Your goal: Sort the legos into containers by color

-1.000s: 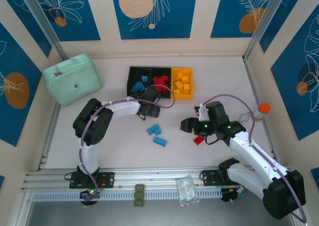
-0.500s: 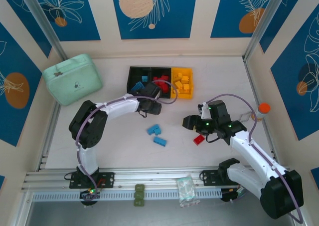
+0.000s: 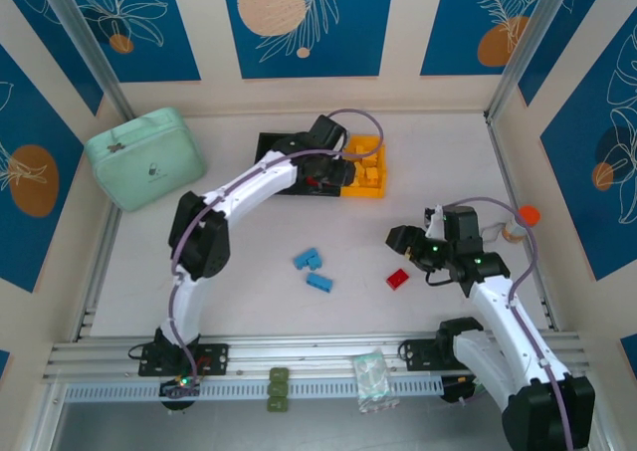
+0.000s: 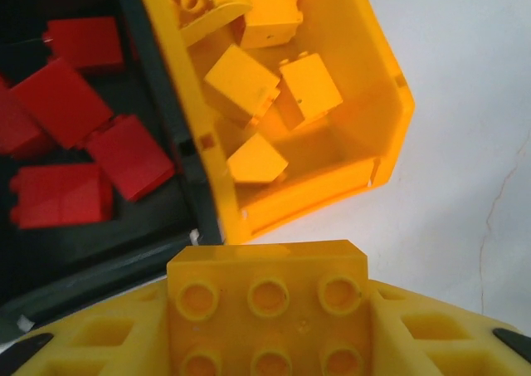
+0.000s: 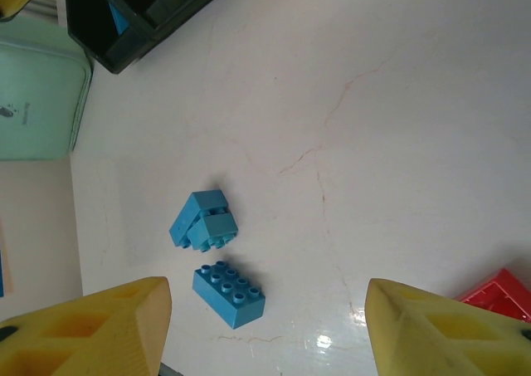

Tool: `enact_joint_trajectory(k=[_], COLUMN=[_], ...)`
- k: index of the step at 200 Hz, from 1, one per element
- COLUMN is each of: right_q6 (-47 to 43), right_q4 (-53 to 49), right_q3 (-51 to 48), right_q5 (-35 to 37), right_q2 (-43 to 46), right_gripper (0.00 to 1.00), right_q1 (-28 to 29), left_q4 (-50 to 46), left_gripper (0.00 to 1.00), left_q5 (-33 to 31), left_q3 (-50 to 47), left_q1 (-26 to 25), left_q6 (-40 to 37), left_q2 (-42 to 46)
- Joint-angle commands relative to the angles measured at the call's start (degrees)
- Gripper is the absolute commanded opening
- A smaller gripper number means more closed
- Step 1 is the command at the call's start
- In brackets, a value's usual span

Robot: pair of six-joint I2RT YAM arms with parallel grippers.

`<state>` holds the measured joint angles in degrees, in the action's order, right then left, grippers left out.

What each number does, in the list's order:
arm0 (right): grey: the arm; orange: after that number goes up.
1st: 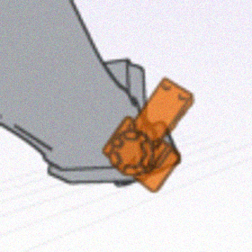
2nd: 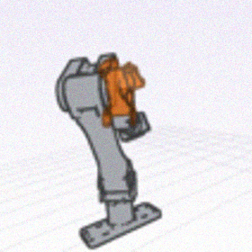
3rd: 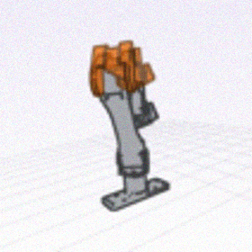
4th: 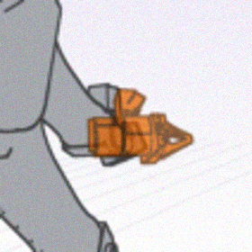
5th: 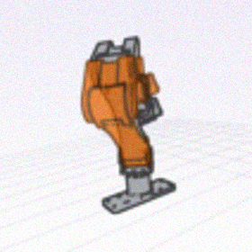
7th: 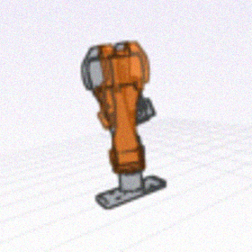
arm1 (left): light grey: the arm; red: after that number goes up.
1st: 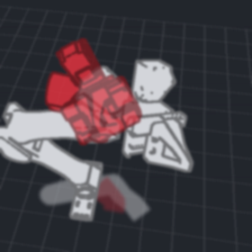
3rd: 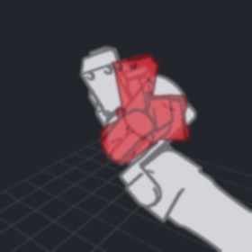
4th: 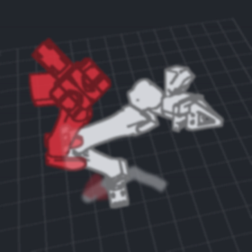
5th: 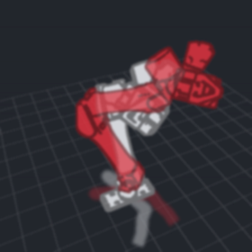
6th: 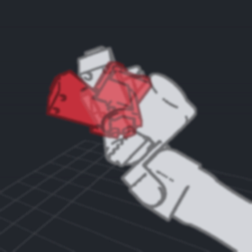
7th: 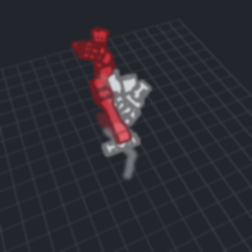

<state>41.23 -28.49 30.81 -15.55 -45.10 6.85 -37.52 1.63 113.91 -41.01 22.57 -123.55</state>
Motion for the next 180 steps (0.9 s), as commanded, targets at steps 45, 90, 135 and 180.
enact_joint_trajectory(k=[45,90,135,180], right_q6=[-0.01,-0.10,-0.14,-0.12], right_q4=[-3.91,-4.47,-4.60,-4.51], right_q3=[-3.01,-3.54,-3.91,-4.02], right_q5=[-4.64,-5.27,-5.72,-6.23], right_q2=[1.58,2.65,2.65,3.00], right_gripper=[0.64,0.64,0.64,0.64], right_q1=[-5.61,-6.68,-7.15,-7.39], left_q4=[-11.04,-6.57,-4.60,-4.12], left_gripper=[0.50,0.51,0.52,0.64], left_q5=[4.69,6.45,4.63,4.13], left_q3=[25.40,28.64,31.12,32.35], left_q1=[-1.57,-1.62,-1.64,-1.65], left_q6=[1.16,1.40,-0.44,-0.68], left_q2=[-17.33,-21.68,-24.69,-25.01])
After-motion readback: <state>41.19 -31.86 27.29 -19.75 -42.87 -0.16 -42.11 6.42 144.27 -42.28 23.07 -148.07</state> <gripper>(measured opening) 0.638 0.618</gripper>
